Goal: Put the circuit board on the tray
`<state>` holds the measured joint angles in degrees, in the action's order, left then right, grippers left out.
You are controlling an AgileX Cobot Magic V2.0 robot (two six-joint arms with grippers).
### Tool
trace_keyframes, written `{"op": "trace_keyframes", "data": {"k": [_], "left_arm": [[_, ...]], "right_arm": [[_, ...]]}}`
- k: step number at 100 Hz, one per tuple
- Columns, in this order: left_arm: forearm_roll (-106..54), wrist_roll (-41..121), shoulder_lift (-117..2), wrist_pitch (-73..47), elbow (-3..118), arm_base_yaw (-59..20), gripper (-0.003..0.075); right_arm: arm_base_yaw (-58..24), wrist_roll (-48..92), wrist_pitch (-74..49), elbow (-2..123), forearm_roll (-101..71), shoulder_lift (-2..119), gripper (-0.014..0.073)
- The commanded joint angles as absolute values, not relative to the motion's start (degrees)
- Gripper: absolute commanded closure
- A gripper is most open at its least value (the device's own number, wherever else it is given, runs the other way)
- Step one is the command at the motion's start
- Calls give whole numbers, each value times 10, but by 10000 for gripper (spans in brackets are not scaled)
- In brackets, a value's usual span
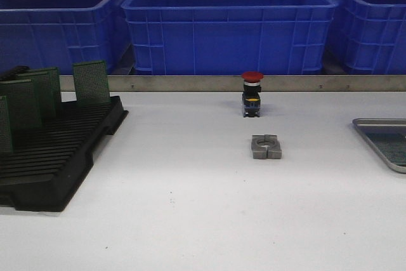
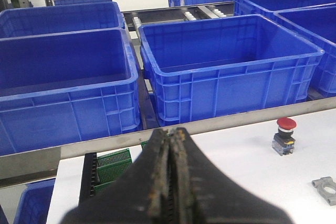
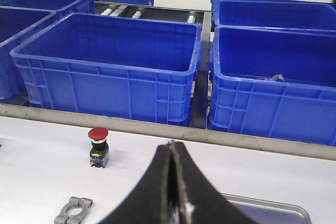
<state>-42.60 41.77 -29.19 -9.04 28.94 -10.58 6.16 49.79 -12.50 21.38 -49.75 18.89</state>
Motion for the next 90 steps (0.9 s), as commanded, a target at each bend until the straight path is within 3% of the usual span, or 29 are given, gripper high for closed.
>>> {"op": "trace_keyframes", "data": {"k": [1, 10, 35, 90], "left_arm": [[-431, 413, -293, -52, 306, -105, 738], [-367, 369, -293, -52, 306, -105, 738], [25, -18, -265, -55, 306, -105, 738], [53, -25, -77, -45, 125, -105, 738]], "right_arm": [[60, 502, -93, 228, -509, 191, 662], [60, 502, -93, 228, -509, 191, 662], [60, 502, -93, 228, -509, 191, 662], [60, 502, -93, 228, -509, 191, 662]]}}
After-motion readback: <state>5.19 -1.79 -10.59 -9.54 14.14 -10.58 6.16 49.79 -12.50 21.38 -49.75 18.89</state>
